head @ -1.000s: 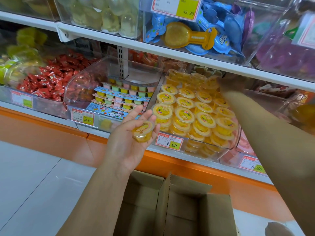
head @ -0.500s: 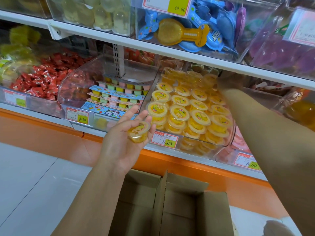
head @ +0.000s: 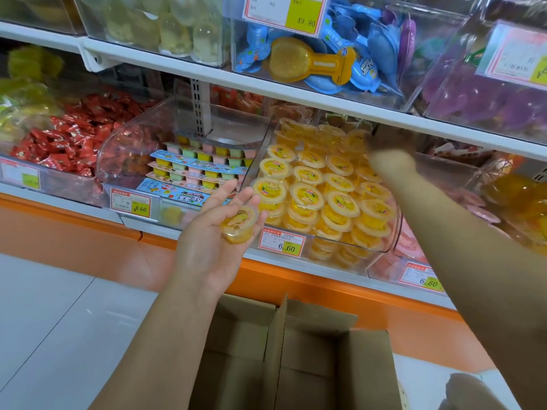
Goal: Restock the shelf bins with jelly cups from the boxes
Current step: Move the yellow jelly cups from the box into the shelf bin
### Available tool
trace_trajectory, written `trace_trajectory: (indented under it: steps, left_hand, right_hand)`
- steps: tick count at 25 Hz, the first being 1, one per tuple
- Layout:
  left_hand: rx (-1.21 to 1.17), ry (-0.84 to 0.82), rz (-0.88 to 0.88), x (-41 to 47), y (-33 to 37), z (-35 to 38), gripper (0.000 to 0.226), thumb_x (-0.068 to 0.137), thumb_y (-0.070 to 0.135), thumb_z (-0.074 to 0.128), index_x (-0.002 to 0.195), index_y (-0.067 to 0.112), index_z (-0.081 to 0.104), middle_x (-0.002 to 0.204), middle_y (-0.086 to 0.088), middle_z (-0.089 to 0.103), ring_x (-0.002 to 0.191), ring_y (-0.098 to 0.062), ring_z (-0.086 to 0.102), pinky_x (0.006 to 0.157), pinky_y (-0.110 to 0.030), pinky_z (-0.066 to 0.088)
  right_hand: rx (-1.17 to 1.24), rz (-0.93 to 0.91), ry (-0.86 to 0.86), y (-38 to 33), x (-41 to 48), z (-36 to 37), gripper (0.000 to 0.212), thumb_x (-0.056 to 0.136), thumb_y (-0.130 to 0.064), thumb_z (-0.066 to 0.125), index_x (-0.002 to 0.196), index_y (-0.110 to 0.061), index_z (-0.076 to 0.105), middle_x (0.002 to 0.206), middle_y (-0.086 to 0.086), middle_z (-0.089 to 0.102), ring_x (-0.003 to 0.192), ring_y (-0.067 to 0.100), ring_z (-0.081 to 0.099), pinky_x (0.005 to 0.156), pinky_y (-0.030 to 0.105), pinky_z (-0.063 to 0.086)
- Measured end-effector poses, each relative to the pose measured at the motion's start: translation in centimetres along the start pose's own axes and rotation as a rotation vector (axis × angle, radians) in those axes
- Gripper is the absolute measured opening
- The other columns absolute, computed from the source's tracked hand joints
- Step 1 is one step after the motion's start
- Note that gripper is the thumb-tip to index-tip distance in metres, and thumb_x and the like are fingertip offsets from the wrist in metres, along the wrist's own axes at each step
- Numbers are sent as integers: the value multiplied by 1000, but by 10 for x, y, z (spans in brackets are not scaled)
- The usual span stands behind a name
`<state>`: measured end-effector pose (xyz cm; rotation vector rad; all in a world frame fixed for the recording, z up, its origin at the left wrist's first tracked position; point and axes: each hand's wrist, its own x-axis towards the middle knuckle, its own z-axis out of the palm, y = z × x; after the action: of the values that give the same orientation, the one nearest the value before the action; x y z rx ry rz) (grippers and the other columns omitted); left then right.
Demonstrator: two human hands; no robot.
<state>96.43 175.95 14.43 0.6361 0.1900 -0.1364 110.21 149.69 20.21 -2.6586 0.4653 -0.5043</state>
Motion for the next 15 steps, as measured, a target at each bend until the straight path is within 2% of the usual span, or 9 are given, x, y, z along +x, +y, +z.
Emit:
trace_trajectory:
  steps: [2, 4, 6, 7, 8, 9, 11, 13, 15]
  left_hand:
    - [21, -4, 66, 0, 1, 2, 35, 96, -4, 48, 123, 14, 60, 116, -10, 72, 113, -23, 68, 91, -38, 56]
    - [76, -5, 141, -1, 3, 8, 33, 96, 0, 53, 123, 16, 63, 114, -9, 73, 113, -20, 68, 91, -36, 56]
    - [139, 2, 172, 0, 4, 23, 29, 95, 5, 59, 119, 20, 66, 109, -8, 72, 102, -19, 69, 75, -31, 57]
    - [180, 20, 181, 4, 4, 32, 26, 95, 7, 61, 116, 22, 67, 109, -8, 71, 98, -20, 68, 69, -31, 55]
    - [234, 35, 195, 11, 4, 42, 23, 96, 11, 61, 114, 24, 68, 111, -8, 70, 99, -21, 68, 71, -33, 55]
    - [288, 40, 206, 18, 6, 52, 20, 98, 17, 59, 115, 25, 67, 114, -7, 69, 104, -19, 66, 82, -35, 55]
    - [335, 25, 214, 35, 14, 63, 26, 103, 30, 50, 127, 24, 59, 121, -1, 64, 115, -15, 60, 106, -40, 45]
    - [347, 36, 235, 53, 28, 57, 38, 105, 33, 45, 141, 20, 48, 130, -1, 57, 121, -13, 53, 109, -37, 41]
    - [396, 55, 251, 65, 38, 43, 37, 106, 29, 45, 142, 19, 47, 134, -2, 56, 125, -13, 51, 107, -35, 42]
  right_hand:
    - [137, -186, -37, -23, -46, -13, 29, 97, -35, 49, 99, -16, 70, 94, 12, 70, 88, 22, 65, 75, 29, 47]
    - [312, -352, -274, -52, -105, -26, 30, 96, -41, 52, 80, -21, 69, 70, -1, 67, 59, 3, 58, 58, 21, 44]
    - [463, -374, -670, -75, -146, -31, 31, 97, -43, 49, 86, -21, 69, 68, 0, 67, 52, 5, 57, 49, 19, 43]
    - [541, -333, -803, -82, -155, -31, 29, 97, -40, 49, 90, -19, 68, 67, 1, 66, 51, 9, 57, 46, 20, 41]
    - [624, -283, -857, -84, -154, -30, 25, 98, -35, 50, 93, -16, 66, 65, 3, 65, 50, 12, 56, 43, 19, 40]
    - [705, -224, -856, -84, -146, -28, 20, 98, -29, 52, 93, -13, 64, 62, 3, 63, 49, 12, 54, 41, 18, 38]
    - [837, -88, -722, -78, -113, -20, 12, 97, -16, 54, 90, -10, 62, 59, 4, 62, 44, 9, 52, 40, 17, 37]
    - [836, 33, -512, -70, -68, -11, 13, 97, -13, 54, 87, -9, 61, 63, 7, 61, 39, 6, 52, 37, 15, 37]
    - [774, 140, -418, -66, -31, 0, 16, 98, -16, 51, 87, -7, 57, 65, 7, 59, 34, 3, 50, 34, 13, 36]
